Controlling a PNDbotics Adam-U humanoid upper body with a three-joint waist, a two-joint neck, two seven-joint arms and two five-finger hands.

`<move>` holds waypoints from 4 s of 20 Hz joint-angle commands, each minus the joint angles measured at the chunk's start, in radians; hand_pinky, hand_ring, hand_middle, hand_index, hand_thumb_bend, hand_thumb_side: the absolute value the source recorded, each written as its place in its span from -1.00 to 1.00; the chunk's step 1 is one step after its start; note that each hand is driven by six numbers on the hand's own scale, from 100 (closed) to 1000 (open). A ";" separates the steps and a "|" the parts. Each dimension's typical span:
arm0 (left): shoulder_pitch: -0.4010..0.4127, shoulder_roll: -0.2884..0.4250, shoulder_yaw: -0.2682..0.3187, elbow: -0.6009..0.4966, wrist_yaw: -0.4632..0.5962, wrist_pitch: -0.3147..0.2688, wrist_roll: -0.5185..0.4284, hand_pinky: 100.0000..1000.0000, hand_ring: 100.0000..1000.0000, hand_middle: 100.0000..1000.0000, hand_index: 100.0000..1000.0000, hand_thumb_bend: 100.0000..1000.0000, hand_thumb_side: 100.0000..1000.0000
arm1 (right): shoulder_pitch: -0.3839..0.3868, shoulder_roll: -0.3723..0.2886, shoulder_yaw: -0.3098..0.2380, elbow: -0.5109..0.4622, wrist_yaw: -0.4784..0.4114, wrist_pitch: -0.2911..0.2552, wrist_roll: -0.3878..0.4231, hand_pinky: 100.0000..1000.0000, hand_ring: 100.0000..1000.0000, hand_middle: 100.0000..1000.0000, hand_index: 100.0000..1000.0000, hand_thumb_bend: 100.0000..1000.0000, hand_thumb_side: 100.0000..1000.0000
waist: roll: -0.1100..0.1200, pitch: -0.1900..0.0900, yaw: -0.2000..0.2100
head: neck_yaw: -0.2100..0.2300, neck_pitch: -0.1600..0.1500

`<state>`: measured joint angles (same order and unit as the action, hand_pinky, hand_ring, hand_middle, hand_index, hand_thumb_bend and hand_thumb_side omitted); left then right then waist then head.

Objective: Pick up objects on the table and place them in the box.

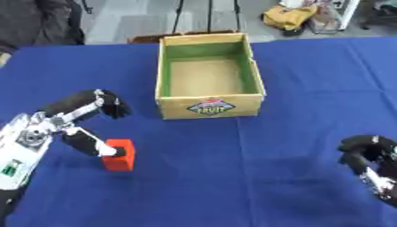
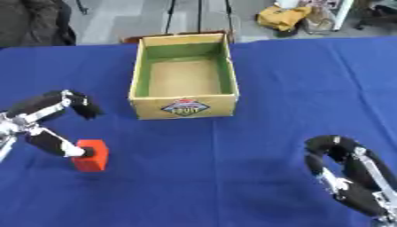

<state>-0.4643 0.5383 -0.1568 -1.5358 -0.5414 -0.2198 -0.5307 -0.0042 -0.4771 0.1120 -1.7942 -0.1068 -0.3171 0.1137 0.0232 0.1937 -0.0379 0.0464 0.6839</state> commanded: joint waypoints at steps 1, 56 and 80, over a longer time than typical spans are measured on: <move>-0.006 0.034 0.010 -0.017 0.003 -0.001 -0.009 0.24 0.14 0.07 0.43 0.23 -0.75 | -0.007 -0.012 -0.004 -0.014 0.000 -0.002 0.000 0.45 -0.09 -0.30 0.32 -0.42 -0.14 | -0.002 -0.015 0.001 | 0.000 -0.008; 0.010 0.034 -0.037 0.018 -0.068 -0.034 -0.043 0.20 0.05 0.00 0.41 0.21 -0.70 | -0.009 -0.011 -0.003 -0.011 -0.001 -0.001 0.001 0.45 -0.09 -0.30 0.32 -0.45 -0.14 | 0.002 -0.015 -0.008 | -0.001 -0.010; 0.020 0.014 -0.067 0.052 -0.145 -0.047 0.020 -0.12 -0.19 -0.24 0.17 0.04 -0.84 | -0.013 -0.012 -0.002 -0.011 -0.002 -0.002 0.002 0.45 -0.09 -0.30 0.32 -0.46 -0.13 | 0.001 -0.013 -0.011 | -0.001 -0.012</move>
<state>-0.4386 0.5414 -0.2241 -1.4797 -0.6766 -0.2667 -0.5221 -0.0087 -0.4771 0.1122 -1.7941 -0.1069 -0.3168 0.1140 0.0244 0.1911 -0.0478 0.0462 0.6833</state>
